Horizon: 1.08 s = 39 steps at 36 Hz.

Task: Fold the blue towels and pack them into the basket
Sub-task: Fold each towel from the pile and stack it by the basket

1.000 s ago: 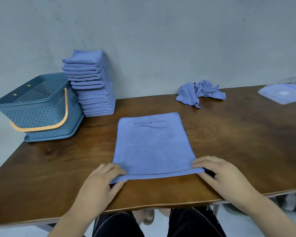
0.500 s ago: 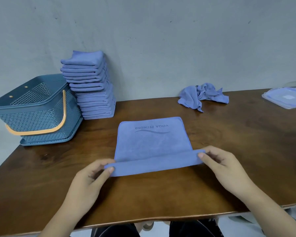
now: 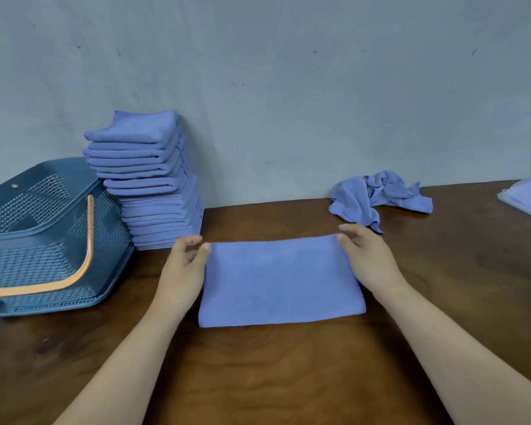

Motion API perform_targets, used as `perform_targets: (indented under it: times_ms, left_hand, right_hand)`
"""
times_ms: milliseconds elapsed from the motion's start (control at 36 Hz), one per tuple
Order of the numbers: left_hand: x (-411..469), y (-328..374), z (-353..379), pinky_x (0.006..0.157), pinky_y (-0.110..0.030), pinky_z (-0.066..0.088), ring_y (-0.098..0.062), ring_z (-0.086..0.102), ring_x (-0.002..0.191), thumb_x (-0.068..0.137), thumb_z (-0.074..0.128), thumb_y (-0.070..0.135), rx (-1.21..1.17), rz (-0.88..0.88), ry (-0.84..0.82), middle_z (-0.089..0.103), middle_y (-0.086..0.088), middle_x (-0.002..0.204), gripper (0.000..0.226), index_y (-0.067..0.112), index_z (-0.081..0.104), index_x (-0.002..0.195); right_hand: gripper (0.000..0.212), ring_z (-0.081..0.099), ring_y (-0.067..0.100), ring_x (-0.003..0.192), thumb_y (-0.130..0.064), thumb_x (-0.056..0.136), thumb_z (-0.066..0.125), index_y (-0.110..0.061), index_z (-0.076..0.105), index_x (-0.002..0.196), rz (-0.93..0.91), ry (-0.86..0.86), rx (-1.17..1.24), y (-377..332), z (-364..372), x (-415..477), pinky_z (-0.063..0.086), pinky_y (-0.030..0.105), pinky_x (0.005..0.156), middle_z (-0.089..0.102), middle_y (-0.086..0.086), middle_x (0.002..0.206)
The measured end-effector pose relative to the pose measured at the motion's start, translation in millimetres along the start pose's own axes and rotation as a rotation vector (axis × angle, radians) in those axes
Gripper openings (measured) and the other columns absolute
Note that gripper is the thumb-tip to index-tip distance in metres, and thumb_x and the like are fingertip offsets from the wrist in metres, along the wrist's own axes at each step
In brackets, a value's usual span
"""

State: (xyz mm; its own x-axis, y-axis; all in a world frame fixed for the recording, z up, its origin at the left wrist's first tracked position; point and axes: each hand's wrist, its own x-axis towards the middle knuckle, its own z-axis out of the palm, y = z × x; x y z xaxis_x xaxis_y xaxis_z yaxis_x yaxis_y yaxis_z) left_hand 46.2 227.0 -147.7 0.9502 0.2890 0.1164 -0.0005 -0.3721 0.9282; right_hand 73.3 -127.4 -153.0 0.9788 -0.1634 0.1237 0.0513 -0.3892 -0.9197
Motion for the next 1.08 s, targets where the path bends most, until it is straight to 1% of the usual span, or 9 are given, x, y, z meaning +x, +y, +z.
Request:
perform_targets:
  times_ms: [56, 111, 278, 417, 583, 750, 861, 944, 1083]
  left_hand:
    - [4.2, -11.5, 5.3, 0.099, -0.042, 0.056, -0.011, 0.069, 0.111, 0.104, 0.063, 0.046, 0.023, -0.059, -0.033, 0.073, 0.015, 0.115, 0.028, 0.039, 0.057, 0.131]
    - [6.2, -19.7, 4.0, 0.09, -0.039, 0.056, -0.007, 0.072, 0.101, 0.102, 0.067, 0.045, 0.04, -0.053, -0.059, 0.078, 0.016, 0.106, 0.026, 0.047, 0.055, 0.125]
    - [5.0, -27.8, 4.4, 0.091, -0.035, 0.055, -0.006, 0.072, 0.103, 0.098, 0.071, 0.013, 0.112, 0.036, -0.127, 0.077, 0.015, 0.104, 0.028, 0.04, 0.069, 0.107]
    - [2.0, -29.9, 5.9, 0.082, -0.049, 0.059, -0.021, 0.074, 0.087, 0.104, 0.062, 0.019, 0.201, 0.051, -0.149, 0.079, 0.007, 0.093, 0.02, 0.033, 0.077, 0.104]
    - [3.4, -31.1, 9.5, 0.065, -0.014, 0.043, 0.003, 0.067, 0.089, 0.102, 0.065, 0.018, 0.291, 0.082, -0.091, 0.075, 0.023, 0.091, 0.023, 0.037, 0.076, 0.096]
    - [-0.5, -31.0, 11.2, 0.076, 0.002, 0.041, 0.014, 0.057, 0.103, 0.1, 0.064, 0.006, 0.387, 0.19, -0.052, 0.066, 0.024, 0.105, 0.033, 0.033, 0.074, 0.114]
    - [-1.5, -28.9, 13.5, 0.089, -0.009, 0.041, 0.001, 0.054, 0.107, 0.103, 0.057, 0.007, 0.521, 0.228, -0.116, 0.064, 0.021, 0.12, 0.039, 0.028, 0.07, 0.133]
    - [-2.9, -27.2, 14.4, 0.113, -0.032, 0.043, -0.012, 0.047, 0.133, 0.106, 0.052, 0.01, 0.594, 0.215, -0.131, 0.061, 0.012, 0.143, 0.043, 0.028, 0.065, 0.142]
    - [-4.2, -23.3, 12.4, 0.115, -0.037, 0.045, -0.012, 0.051, 0.135, 0.108, 0.049, 0.014, 0.605, 0.19, -0.173, 0.056, 0.012, 0.15, 0.043, 0.029, 0.06, 0.147]
  right_hand:
    - [0.031, 0.066, -0.001, 0.092, -0.046, 0.104, 0.058, -0.052, 0.057, 0.135, 0.019, -0.001, -0.095, 10.7, 4.1, 0.8, 0.048, 0.022, 0.073, 0.07, -0.02, 0.103]
    - [0.028, 0.067, 0.002, 0.085, -0.044, 0.103, 0.059, -0.061, 0.054, 0.124, 0.0, -0.013, -0.136, 18.1, 4.8, -0.7, 0.053, 0.028, 0.07, 0.073, -0.018, 0.091]
    - [0.02, 0.058, 0.005, 0.066, -0.02, 0.1, 0.066, -0.039, 0.071, 0.098, -0.12, -0.083, -0.238, 31.1, 11.4, -6.2, 0.043, 0.015, 0.061, 0.063, -0.017, 0.072]
    - [0.028, 0.064, -0.005, 0.102, -0.016, 0.104, 0.062, -0.04, 0.075, 0.112, -0.145, 0.021, -0.197, 26.1, 12.7, -4.6, 0.048, 0.017, 0.087, 0.069, -0.025, 0.109]
    - [0.032, 0.064, 0.005, 0.092, -0.024, 0.106, 0.053, -0.041, 0.069, 0.127, -0.132, -0.033, -0.575, 24.2, 16.5, -0.5, 0.055, 0.031, 0.076, 0.061, -0.026, 0.116]
    - [0.035, 0.067, 0.014, 0.093, -0.027, 0.109, 0.046, -0.04, 0.065, 0.135, -0.161, -0.012, -0.668, 21.1, 20.0, -2.3, 0.057, 0.038, 0.075, 0.056, -0.026, 0.132]
    - [0.039, 0.068, 0.017, 0.095, -0.028, 0.11, 0.042, -0.039, 0.061, 0.142, -0.177, -0.009, -0.744, 20.9, 19.7, -1.8, 0.057, 0.038, 0.074, 0.053, -0.025, 0.141]
    - [0.041, 0.068, 0.022, 0.093, -0.031, 0.111, 0.037, -0.041, 0.057, 0.145, -0.157, -0.033, -0.815, 18.6, 20.4, 0.1, 0.056, 0.036, 0.074, 0.05, -0.024, 0.147]
    - [0.043, 0.068, 0.023, 0.092, -0.033, 0.111, 0.039, -0.04, 0.051, 0.152, -0.164, -0.014, -0.812, 17.7, 19.6, -0.4, 0.056, 0.035, 0.072, 0.043, -0.027, 0.154]
